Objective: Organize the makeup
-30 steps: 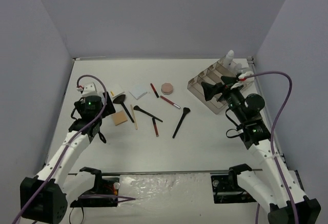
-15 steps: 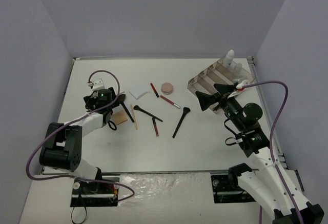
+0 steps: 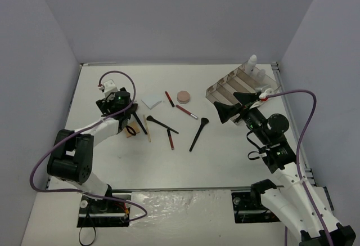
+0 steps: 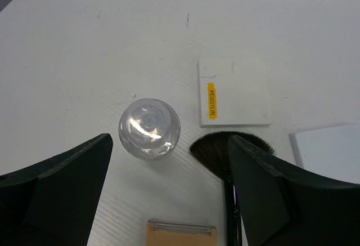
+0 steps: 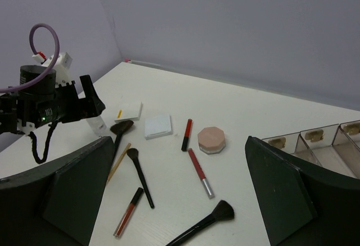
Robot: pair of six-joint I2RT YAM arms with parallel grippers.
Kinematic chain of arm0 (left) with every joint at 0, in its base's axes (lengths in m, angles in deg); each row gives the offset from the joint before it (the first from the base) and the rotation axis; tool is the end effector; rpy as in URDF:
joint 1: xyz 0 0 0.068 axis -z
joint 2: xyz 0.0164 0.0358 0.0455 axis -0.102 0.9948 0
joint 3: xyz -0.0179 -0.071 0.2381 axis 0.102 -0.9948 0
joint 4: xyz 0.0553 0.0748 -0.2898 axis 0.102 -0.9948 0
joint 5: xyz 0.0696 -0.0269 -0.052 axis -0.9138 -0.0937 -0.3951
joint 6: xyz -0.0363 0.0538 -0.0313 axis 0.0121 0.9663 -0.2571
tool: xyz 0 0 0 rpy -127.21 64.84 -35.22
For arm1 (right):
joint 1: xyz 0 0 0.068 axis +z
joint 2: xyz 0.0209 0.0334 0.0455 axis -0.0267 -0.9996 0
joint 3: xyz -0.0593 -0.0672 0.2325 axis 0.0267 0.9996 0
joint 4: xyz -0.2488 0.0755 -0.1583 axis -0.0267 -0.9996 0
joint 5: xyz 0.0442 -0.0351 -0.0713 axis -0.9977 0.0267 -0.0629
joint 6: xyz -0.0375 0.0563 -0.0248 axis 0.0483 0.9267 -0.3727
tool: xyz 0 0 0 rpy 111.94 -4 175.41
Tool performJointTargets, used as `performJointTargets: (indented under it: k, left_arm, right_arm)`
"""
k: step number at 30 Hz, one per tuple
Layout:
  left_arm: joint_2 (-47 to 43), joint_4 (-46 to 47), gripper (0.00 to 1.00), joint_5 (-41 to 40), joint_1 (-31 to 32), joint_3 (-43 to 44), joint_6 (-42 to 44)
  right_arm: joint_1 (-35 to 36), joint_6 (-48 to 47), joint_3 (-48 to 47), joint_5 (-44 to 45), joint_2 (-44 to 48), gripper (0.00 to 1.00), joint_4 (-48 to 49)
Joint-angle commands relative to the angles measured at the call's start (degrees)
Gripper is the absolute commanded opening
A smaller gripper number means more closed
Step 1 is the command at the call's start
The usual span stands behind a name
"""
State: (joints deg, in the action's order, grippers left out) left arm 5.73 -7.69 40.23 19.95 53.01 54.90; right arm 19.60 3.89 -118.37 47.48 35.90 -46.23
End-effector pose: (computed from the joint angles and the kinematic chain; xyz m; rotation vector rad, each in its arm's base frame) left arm 0.3808 -0.0616 0.1459 -0.6425 1.8535 0.0789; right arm 0.2334 0.0983 0.3498 -0.3843 1.1850 0.6721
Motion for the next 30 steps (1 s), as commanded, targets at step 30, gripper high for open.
performJointTargets:
  k: [30]
  left_arm:
    - [8.6,1.6,0.46,-6.7,-1.4,5.1,-6.5]
  right_arm:
    - [1.4,-0.8,1.9,-4.2,0.3,1.00,8.5]
